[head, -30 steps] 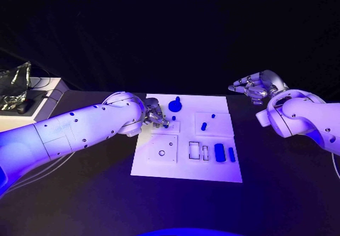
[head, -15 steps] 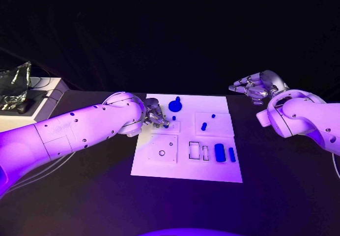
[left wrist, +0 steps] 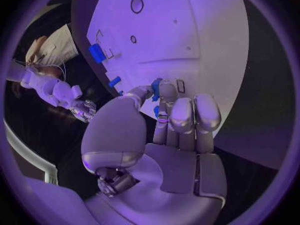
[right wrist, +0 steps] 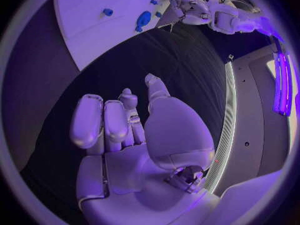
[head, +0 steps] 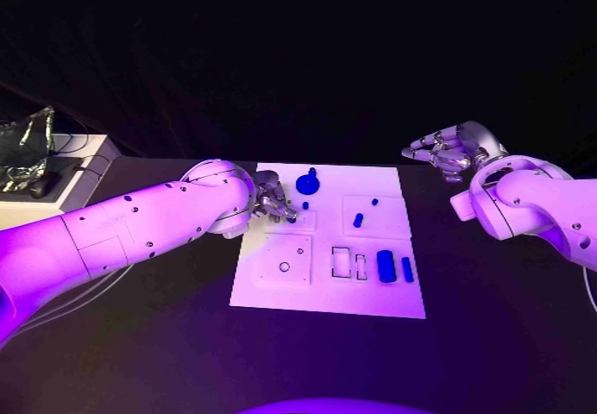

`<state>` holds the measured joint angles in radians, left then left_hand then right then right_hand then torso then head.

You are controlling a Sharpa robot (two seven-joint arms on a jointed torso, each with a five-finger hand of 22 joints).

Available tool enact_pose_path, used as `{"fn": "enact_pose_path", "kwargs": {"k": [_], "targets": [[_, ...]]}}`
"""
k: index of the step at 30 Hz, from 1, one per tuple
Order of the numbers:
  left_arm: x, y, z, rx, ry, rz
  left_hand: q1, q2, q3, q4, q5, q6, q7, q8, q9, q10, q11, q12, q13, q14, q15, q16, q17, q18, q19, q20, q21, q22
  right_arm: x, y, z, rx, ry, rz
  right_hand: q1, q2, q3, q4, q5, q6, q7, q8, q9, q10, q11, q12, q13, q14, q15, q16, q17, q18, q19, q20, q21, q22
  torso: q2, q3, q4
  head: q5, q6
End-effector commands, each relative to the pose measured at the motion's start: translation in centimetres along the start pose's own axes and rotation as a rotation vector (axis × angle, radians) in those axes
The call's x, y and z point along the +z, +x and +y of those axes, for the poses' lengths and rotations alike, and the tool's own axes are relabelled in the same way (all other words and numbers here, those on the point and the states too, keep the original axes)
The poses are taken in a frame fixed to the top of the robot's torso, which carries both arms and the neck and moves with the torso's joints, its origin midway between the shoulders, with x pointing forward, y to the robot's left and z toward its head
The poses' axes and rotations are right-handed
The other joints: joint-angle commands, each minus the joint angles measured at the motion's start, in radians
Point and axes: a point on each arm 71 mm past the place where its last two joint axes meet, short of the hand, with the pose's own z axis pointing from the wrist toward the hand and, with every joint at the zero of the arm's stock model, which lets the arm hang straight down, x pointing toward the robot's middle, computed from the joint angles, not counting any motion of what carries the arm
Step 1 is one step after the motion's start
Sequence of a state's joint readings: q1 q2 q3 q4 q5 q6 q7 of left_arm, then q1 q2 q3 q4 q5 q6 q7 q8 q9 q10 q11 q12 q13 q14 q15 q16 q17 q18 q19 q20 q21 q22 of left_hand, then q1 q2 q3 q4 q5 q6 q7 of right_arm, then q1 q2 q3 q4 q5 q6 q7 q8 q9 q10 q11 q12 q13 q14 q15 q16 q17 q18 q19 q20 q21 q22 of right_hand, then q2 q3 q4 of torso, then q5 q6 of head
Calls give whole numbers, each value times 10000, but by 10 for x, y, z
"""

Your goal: Assemble the parts on the task board

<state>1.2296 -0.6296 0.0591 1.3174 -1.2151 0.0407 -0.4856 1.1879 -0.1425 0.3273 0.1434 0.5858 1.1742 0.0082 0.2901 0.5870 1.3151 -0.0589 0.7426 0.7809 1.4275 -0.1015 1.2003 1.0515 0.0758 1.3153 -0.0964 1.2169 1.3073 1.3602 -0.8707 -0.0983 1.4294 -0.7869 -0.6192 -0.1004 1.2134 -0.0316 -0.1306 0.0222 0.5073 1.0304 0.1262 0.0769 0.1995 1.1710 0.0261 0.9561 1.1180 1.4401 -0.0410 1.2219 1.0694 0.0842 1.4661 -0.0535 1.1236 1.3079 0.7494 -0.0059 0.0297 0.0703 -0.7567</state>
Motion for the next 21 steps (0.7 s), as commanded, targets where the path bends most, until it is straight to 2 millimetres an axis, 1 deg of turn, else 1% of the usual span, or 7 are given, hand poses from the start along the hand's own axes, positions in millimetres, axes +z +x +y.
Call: {"fn": "enact_pose_path", "kwargs": {"k": [1,11,17,21], "targets": [[1,2,-4,184,158,137,79,11,1819,-1774,35,82,-8,34,0,25,-116,-56,0,-43,-33,48,-19,-146,26,-14,28,601,0,1,1,-20,-142,67,-31,89,-12,-61,35,-1,44,-59,-15,-50,-2,-8,9,50,-53,-51,-6,46,398,-60,-39,1511,-2,-1,-3,-3,-9],[3,6,-6,274,142,245,90,1,1807,-1771,32,79,-5,31,-2,22,-115,-50,-3,-42,-34,47,-23,-151,28,-23,26,605,0,1,1,-6,-149,72,-31,89,-12,-61,35,-1,44,-59,-15,-50,-2,-8,9,50,-53,-51,-6,46,398,-60,-39,1511,-1,11,-14,4,-12],[4,7,-7,224,126,322,106,61,1629,-1753,17,83,-9,13,-24,14,-115,-23,6,-44,-27,45,-31,-144,19,15,-4,602,0,1,1,1,-151,69,-31,89,-12,-61,35,-1,44,-59,-15,-50,-2,-8,9,50,-53,-51,-6,46,398,-60,-39,1511,-3,2,-8,-6,-9],[5,7,-7,90,101,354,59,137,1451,-1678,-5,65,-26,5,-32,6,-114,-12,7,-45,-21,27,-60,-138,12,23,-38,591,0,1,1,4,-153,69,-45,96,-19,-64,39,-9,48,-62,-19,-62,-1,-30,-3,45,-53,-68,-23,50,394,-61,-67,1504,0,-2,-4,-19,-21]]}}
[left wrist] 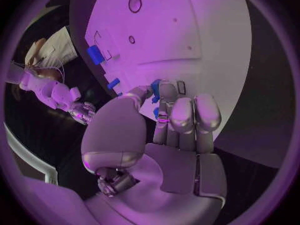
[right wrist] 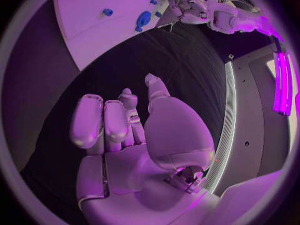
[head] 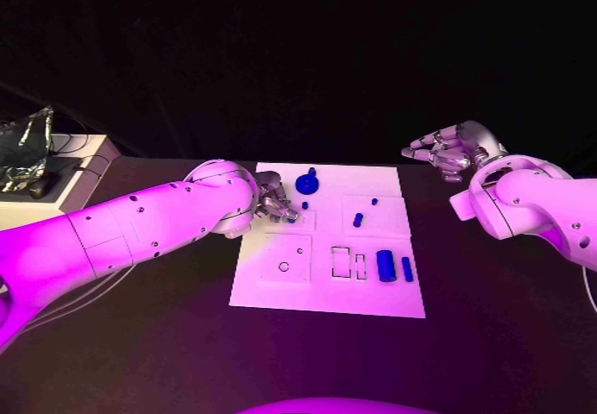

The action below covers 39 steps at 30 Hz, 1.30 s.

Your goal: Assemble the parts on the task board

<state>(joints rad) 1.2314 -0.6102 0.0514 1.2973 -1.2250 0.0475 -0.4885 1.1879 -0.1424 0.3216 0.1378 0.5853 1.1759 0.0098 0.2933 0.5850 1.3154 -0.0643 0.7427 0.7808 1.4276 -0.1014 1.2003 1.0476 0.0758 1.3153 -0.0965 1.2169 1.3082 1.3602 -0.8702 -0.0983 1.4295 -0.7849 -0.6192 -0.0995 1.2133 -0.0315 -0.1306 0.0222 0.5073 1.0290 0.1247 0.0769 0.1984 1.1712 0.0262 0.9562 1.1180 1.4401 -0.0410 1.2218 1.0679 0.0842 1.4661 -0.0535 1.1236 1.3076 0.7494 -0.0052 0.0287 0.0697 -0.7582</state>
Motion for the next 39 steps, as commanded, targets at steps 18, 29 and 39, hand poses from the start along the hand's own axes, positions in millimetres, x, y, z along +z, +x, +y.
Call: {"fn": "enact_pose_path", "kwargs": {"k": [18,29,39], "targets": [[3,4,0,-438,-31,158,282,845,-2460,-848,-89,190,-209,-188,-301,-118,-84,133,10,-67,-62,-58,-180,-220,14,-105,-205,536,-1,1,2,4,-173,54,-60,99,-25,-50,42,-1,64,-63,-10,-63,-2,-31,-3,45,-52,-75,-16,50,394,-60,-70,1507,-8,-8,9,-40,-19],[2,1,3,-542,-112,-11,650,1030,-3769,-491,-83,270,-214,-204,-445,-147,-94,242,-48,-64,-64,-34,-176,-232,24,-108,-246,566,-1,0,1,1,-164,36,-60,99,-25,-50,42,-1,64,-63,-10,-63,-2,-31,-3,45,-52,-75,-16,50,394,-60,-70,1507,-6,-10,9,-35,0],[0,-1,5,-654,-159,-206,706,1307,-5142,-217,-198,287,-215,-83,-408,-147,-84,318,-65,-63,-56,-9,-158,-224,45,-87,-256,612,-1,-1,0,-5,-148,23,-8,96,-15,-81,51,1,64,-58,-9,-70,-4,-43,-12,46,-53,-78,-19,50,395,-60,-72,1507,-3,-20,24,-49,1]]}}
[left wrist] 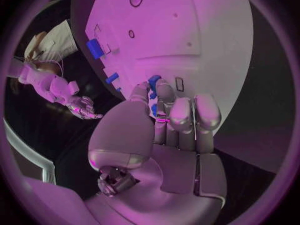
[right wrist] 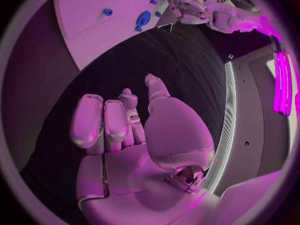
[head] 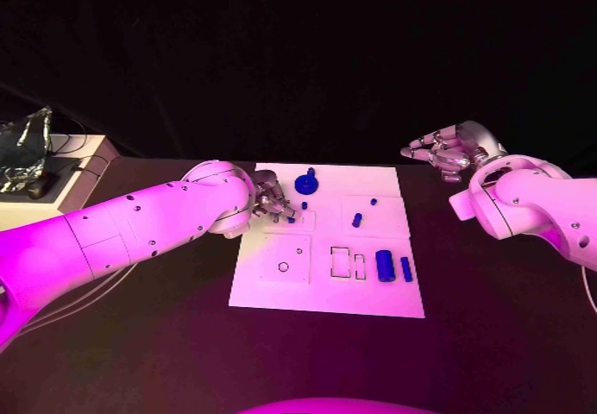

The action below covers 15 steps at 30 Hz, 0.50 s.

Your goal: Assemble the parts on the task board

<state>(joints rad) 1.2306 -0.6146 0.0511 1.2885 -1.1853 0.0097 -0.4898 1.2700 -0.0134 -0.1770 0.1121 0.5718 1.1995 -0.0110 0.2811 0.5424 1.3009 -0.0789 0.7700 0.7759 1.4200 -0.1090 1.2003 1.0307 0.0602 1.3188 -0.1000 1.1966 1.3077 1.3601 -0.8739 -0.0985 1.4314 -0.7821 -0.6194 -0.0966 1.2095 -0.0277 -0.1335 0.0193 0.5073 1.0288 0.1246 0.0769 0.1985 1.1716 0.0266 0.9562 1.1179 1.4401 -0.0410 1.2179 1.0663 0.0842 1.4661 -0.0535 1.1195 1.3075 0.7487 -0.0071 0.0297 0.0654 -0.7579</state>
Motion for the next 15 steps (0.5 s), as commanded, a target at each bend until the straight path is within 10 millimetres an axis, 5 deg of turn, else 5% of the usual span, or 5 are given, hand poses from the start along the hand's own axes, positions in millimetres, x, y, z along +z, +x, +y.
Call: {"fn": "enact_pose_path", "kwargs": {"k": [1,12,15], "targets": [[-1,1,0,-107,-38,-33,-142,7,-220,73,-124,53,-6,47,23,1,63,49,-18,15,19,-6,14,-68,16,-50,-48,622,0,0,1,-24,-148,33,29,58,14,-52,51,2,65,-58,-10,-74,-8,-43,-12,46,-53,-39,-3,50,395,-60,-31,1508,4,0,14,-9,-1],[-2,1,3,-220,-95,-18,-223,-27,-387,333,-1039,53,0,154,100,13,71,106,-8,22,25,35,47,-71,45,-44,-12,663,0,0,1,-24,-143,18,29,58,14,-52,51,2,65,-58,-10,-74,-8,-43,-12,46,-53,-39,-3,50,395,-60,-31,1508,4,1,3,-4,-16],[-2,1,3,-291,-95,19,-382,-93,-378,466,-2197,61,20,205,140,21,85,123,-4,23,36,46,57,-70,49,-39,-7,673,0,0,1,-24,-144,15,29,58,14,-52,51,2,65,-58,-10,-74,-8,-43,-12,46,-53,-39,-3,50,395,-60,-31,1508,-2,2,7,1,-17]]}}
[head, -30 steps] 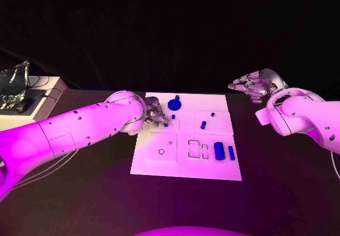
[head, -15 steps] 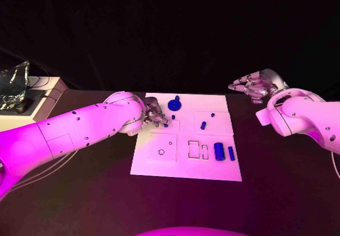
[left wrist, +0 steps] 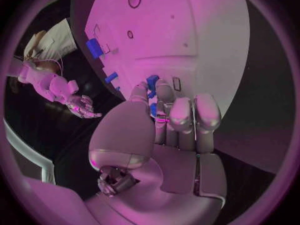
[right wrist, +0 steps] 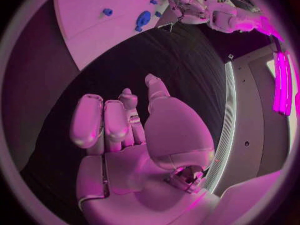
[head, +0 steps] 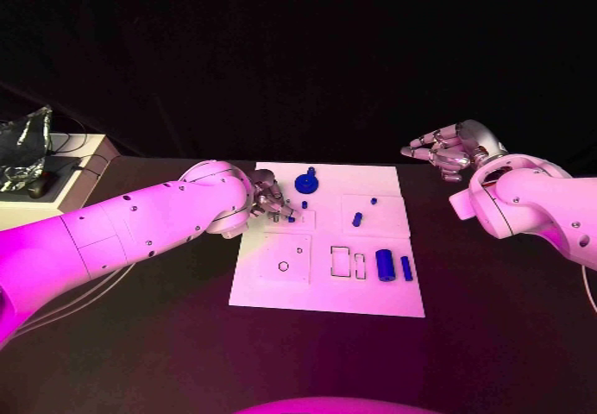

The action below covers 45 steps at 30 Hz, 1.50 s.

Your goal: Assemble the parts on the task board

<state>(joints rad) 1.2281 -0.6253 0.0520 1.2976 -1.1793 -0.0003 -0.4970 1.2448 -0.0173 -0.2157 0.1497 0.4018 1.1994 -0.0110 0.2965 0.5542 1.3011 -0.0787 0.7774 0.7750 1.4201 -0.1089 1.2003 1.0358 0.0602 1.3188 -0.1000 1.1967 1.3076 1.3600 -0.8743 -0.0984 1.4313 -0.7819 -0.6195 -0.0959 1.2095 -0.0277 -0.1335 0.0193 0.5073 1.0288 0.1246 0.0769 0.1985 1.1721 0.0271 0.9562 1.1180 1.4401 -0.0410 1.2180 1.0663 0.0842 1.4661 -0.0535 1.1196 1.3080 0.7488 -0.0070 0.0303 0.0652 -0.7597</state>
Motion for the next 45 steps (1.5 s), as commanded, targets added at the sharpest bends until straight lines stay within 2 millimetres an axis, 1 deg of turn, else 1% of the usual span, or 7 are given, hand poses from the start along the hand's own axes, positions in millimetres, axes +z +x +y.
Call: {"fn": "enact_pose_path", "kwargs": {"k": [1,3,13,16,27,35,45], "targets": [[0,1,-1,-196,-4,79,-154,-78,42,121,-597,58,22,61,31,18,85,52,5,23,37,49,9,-69,47,-36,-11,674,0,0,1,-24,-142,19,29,58,14,-52,51,2,65,-58,-10,-79,-13,-43,-12,46,-53,-39,-3,50,395,-60,-31,1503,-3,1,2,3,-1],[0,1,-1,-232,-6,88,-250,-167,136,231,-1178,57,32,90,55,21,90,61,5,24,42,53,11,-67,51,-33,-9,678,0,0,1,-24,-142,16,29,58,14,-52,51,2,65,-58,-10,-79,-13,-43,-12,46,-53,-39,-3,50,395,-60,-31,1503,-3,0,2,2,-1],[-1,1,0,-407,-8,51,-485,-642,755,789,-2380,25,43,182,124,23,102,94,-8,31,47,90,36,-60,68,-24,4,712,0,0,1,-27,-136,8,29,90,22,-85,91,10,65,-59,-14,-71,-14,-31,-5,50,-55,-33,3,48,398,-62,-26,1505,1,2,-6,18,16],[-2,1,0,-464,-1,10,-565,-758,909,1002,-3186,26,37,201,132,24,100,97,-10,24,43,90,33,-62,75,-32,12,721,0,0,0,-29,-135,6,39,101,31,-99,160,5,68,-63,-17,-75,-14,-35,-7,48,-56,-36,-1,48,397,-64,-27,1504,3,3,-9,22,24],[-8,-11,-3,-1274,265,0,-402,-641,1219,923,-3223,-203,143,173,127,-145,178,39,-50,-40,70,-73,-160,-24,-64,-42,-220,619,0,0,0,-29,-152,-40,39,100,30,-100,175,4,68,-63,-17,-75,-14,-33,-6,48,-56,-35,0,48,397,-64,-29,1504,-3,7,-7,45,101],[-14,-30,5,-1853,256,250,-448,-1094,2451,1063,-3197,-906,661,-717,-610,-892,540,50,-605,-357,320,-668,-708,236,-608,219,-1171,142,0,-2,-1,19,-124,-101,39,100,30,-100,175,4,68,-63,-17,-75,-14,-33,-6,48,-56,-35,0,48,397,-64,-29,1504,-14,13,0,37,180],[-4,-50,21,-2266,-169,-175,-449,-1201,2420,1291,-3166,-1534,839,-359,-740,-1384,697,436,-1422,-661,451,-1064,-1405,527,-899,539,-1806,-145,1,-2,-2,31,-105,-122,18,108,16,-122,188,9,68,-61,-23,-80,-14,-47,-18,45,-57,-54,-24,51,392,-64,-50,1499,28,-5,-24,49,323]]}}
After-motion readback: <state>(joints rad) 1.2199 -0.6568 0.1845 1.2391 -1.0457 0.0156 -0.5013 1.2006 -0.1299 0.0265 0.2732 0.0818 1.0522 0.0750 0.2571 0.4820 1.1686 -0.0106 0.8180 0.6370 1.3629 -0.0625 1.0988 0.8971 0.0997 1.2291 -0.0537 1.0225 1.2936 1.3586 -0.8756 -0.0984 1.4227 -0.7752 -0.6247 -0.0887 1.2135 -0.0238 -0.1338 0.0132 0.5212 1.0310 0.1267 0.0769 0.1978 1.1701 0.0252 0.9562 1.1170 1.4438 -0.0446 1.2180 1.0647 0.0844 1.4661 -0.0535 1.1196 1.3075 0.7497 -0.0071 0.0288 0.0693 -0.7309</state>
